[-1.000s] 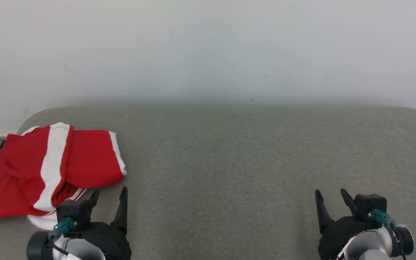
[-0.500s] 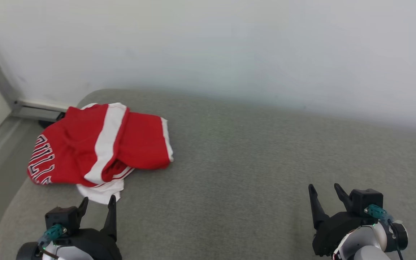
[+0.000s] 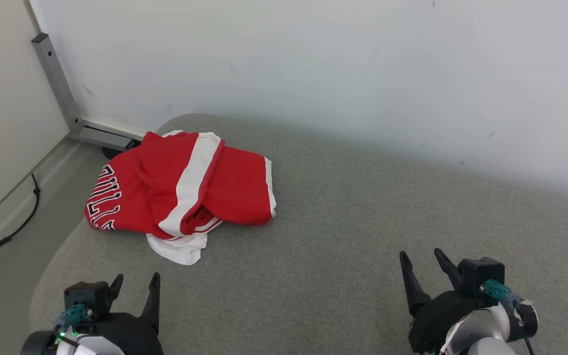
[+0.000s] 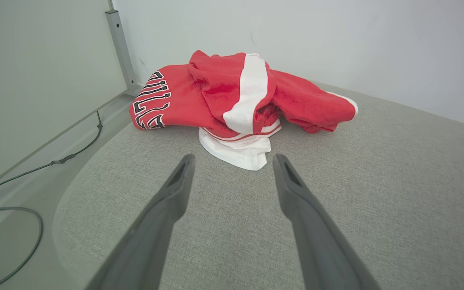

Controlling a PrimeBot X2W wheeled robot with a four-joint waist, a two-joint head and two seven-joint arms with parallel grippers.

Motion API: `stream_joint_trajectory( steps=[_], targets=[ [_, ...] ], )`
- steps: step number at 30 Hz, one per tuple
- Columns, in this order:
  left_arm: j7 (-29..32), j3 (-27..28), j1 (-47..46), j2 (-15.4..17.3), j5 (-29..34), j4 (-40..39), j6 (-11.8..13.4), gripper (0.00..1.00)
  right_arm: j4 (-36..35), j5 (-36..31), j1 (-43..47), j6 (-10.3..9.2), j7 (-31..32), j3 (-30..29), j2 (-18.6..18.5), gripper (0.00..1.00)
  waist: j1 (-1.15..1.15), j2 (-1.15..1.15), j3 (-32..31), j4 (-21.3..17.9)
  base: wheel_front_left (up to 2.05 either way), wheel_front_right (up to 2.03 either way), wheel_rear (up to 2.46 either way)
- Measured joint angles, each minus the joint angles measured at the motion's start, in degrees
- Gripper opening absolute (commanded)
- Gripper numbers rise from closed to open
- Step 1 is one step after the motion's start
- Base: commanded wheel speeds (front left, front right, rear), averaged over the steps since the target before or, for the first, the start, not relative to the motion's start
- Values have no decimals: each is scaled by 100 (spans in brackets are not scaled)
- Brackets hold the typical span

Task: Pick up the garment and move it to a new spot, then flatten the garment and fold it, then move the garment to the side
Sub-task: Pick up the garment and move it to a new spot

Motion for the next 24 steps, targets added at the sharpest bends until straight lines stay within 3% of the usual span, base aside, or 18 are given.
stream_joint_trajectory(
  steps=[10, 15, 24],
  targets=[
    [305, -31, -535, -2, -34, 80, -152, 100, -528, -164, 112, 0, 202, 31, -4, 100, 0, 0, 225, -143, 0, 0, 0],
    [667, 23, -1292, -10, -182, 319, -390, 100, -845, -305, 84, 0, 374, 94, -30, 100, 0, 0, 501, -236, 0, 0, 0],
    [1385, 156, -2591, -53, -378, 994, -497, 100, -1317, -512, -236, 1, 648, 332, -129, 100, 1, 0, 1114, -599, 0, 0, 0]
  ],
)
